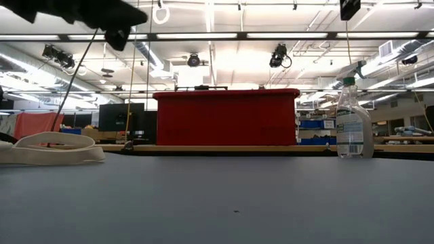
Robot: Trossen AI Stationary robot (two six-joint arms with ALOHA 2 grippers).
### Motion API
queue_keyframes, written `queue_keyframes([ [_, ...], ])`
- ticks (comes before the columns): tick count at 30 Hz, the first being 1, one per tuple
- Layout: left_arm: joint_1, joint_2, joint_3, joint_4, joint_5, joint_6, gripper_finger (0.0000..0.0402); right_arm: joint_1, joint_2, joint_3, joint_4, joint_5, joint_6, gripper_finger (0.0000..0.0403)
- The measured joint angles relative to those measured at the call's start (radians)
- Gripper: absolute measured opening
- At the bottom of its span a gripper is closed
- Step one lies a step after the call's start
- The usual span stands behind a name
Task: Fold laundry
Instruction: Return to Home position
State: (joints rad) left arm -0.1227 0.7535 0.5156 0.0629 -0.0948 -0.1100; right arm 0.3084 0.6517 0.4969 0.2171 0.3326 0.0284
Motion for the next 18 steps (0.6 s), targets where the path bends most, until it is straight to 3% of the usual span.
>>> queue_keyframes([
  [5, -0.001, -0.094, -0.026, -0.152, 0.0, 0.062, 0.0, -0.013, -0.02, -0.002, -0.043, -0.011, 0.018, 0.0],
  [13, 0.002, -0.275, -0.289, 0.084, -0.019, -0.005, 0.0, -0.018, -0.024, -0.138, 0.153, 0.003, 0.021, 0.0],
  [18, 0.002, -0.398, -0.347, 0.056, -0.019, -0.015, 0.0, -0.023, -0.058, -0.204, 0.147, 0.007, 0.052, 0.0],
])
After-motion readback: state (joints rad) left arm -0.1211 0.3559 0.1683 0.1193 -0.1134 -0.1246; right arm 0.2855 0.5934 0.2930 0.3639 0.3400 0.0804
